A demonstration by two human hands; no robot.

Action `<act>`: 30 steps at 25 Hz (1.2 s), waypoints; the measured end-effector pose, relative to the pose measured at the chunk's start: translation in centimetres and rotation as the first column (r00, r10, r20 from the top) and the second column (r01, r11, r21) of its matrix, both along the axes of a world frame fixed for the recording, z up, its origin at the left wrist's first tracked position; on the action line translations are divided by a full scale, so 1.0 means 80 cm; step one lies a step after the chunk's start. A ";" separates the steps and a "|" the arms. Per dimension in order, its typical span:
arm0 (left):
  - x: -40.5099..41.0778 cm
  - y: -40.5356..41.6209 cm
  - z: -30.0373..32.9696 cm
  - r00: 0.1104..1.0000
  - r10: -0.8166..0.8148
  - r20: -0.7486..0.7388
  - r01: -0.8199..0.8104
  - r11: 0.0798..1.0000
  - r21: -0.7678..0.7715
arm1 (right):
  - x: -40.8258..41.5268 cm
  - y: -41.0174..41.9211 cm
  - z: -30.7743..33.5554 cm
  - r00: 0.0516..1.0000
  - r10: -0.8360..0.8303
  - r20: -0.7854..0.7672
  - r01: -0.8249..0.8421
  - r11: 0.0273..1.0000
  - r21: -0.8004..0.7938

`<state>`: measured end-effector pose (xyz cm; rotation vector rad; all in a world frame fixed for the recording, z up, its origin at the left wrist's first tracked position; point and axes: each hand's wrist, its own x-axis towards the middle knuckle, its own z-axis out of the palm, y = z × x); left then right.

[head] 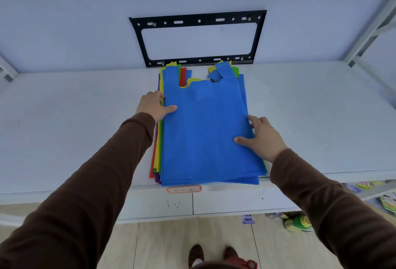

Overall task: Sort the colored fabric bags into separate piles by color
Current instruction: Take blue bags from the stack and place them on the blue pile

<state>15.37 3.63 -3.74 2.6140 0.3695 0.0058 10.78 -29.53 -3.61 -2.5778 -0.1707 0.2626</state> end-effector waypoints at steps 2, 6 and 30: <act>0.009 0.002 -0.005 0.999 0.026 -0.023 -0.027 0.999 -0.026 | 0.009 -0.001 -0.001 0.999 0.013 -0.029 -0.013 1.000 0.013; 0.017 0.002 -0.005 0.997 0.049 -0.054 -0.050 0.999 -0.017 | 0.022 -0.002 0.001 0.994 0.055 -0.097 -0.053 0.998 0.021; -0.026 -0.034 0.019 0.979 -0.199 -0.053 0.161 0.900 -0.404 | 0.019 -0.009 -0.010 0.994 0.065 -0.085 -0.057 0.995 0.085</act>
